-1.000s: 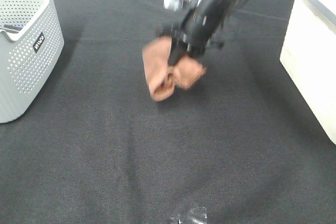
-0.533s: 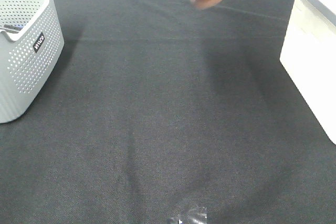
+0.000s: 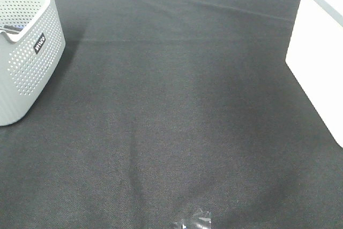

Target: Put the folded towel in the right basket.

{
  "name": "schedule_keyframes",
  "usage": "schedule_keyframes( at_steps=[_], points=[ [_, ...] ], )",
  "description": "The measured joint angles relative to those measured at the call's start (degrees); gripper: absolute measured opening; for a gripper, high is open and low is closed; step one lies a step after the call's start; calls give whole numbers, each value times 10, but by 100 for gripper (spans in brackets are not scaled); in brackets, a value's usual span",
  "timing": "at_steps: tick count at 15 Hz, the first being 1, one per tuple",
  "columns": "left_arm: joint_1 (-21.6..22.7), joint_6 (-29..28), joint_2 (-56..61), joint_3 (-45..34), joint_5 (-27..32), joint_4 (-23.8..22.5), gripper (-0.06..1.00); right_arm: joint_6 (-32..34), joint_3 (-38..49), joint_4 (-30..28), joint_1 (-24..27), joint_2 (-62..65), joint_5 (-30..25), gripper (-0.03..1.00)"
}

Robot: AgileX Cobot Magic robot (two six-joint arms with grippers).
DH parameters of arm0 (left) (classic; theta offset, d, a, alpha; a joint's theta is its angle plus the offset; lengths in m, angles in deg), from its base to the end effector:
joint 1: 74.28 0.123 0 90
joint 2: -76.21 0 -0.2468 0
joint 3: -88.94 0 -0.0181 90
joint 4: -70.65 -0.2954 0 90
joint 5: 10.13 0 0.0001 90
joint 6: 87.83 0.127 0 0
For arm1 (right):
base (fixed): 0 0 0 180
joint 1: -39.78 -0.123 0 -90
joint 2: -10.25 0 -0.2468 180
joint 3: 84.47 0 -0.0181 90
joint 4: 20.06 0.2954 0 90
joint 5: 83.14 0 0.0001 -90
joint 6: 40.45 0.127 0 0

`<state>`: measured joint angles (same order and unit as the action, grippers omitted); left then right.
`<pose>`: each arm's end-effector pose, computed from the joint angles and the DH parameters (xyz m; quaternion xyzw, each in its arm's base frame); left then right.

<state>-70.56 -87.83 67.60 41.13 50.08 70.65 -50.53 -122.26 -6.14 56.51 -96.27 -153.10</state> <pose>0.1053 0.0068 0.2814 -0.0276 0.8505 0.0170 0.5250 0.4118 -0.0938 0.3914 0.0526 0.9273 0.0367 0.3687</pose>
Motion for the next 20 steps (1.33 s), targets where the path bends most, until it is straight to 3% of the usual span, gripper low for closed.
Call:
schedule_keyframes(
  at_steps=[3, 10, 11, 13, 14, 15, 20],
  points=[
    [0, 0, 0, 0, 0, 0, 99, 0, 0, -96, 8, -50, 0, 20],
    [0, 0, 0, 0, 0, 0, 99, 16, 0, -130, 8, -133, 1, 20],
    [0, 0, 0, 0, 0, 0, 99, 26, 0, -139, 8, -140, 1, 29],
    [0, 0, 0, 0, 0, 0, 99, 56, 0, -146, 8, -146, 1, 74],
    [0, 0, 0, 0, 0, 0, 99, 67, 0, -156, 8, -146, 1, 88],
    [0, 0, 0, 0, 0, 0, 99, 81, 0, -164, 8, -146, 1, 94],
    [0, 0, 0, 0, 0, 0, 99, 79, 0, -172, -7, -145, 1, 97]
  ],
)
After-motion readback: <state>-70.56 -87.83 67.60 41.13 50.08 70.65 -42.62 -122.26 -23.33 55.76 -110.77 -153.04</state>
